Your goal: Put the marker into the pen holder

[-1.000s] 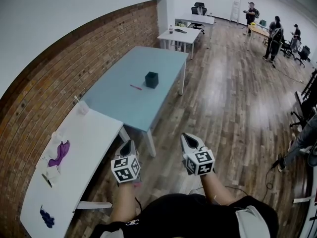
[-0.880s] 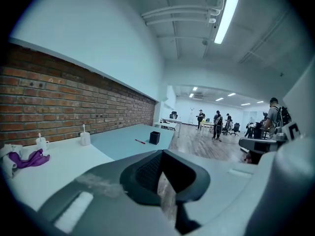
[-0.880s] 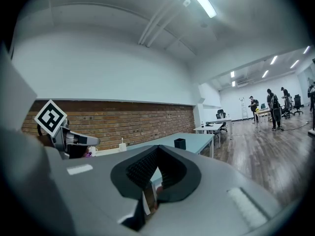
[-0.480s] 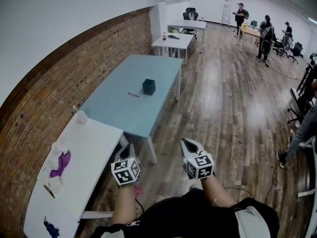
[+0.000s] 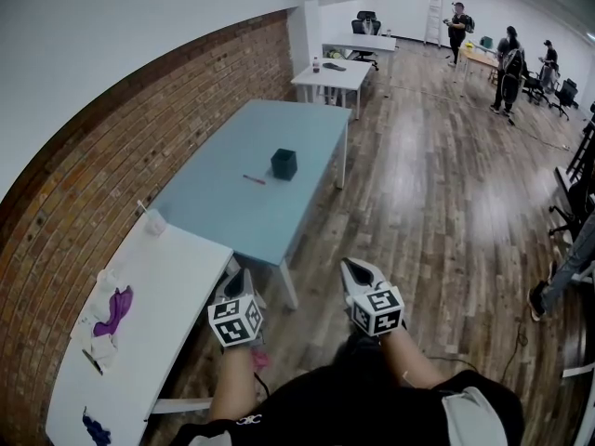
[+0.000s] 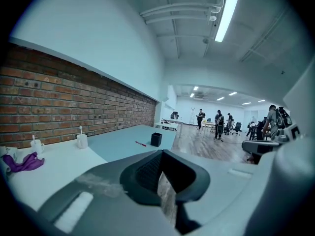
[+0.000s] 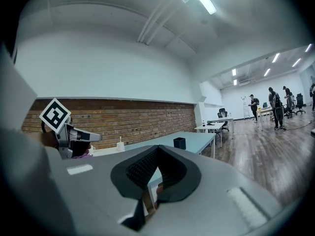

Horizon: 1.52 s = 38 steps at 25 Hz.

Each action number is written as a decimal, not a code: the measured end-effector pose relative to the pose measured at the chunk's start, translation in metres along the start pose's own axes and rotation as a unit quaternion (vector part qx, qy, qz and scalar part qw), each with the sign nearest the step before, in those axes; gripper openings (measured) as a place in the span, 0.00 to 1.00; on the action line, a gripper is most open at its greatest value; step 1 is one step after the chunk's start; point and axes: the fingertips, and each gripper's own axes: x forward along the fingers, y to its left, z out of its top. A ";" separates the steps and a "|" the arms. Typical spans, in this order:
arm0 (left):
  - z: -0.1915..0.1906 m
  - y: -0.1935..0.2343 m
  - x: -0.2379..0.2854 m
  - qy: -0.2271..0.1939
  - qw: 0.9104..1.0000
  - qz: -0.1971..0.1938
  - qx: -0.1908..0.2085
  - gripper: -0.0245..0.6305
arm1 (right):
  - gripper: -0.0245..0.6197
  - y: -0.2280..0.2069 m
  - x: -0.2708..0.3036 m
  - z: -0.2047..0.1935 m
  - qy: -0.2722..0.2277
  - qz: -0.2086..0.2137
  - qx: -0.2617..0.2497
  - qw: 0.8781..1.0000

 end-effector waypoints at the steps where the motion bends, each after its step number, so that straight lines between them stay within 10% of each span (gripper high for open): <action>1: 0.005 0.001 0.008 -0.004 1.000 0.003 0.000 0.05 | 0.04 -0.006 0.008 0.003 -0.003 0.002 -0.001 1.000; 26: 0.092 -0.048 0.279 0.002 0.994 0.108 0.013 0.05 | 0.04 -0.250 0.236 0.072 0.020 0.076 0.005 0.997; 38: 0.100 -0.033 0.321 0.020 0.983 0.181 0.006 0.05 | 0.04 -0.269 0.319 0.068 0.049 0.159 0.019 0.986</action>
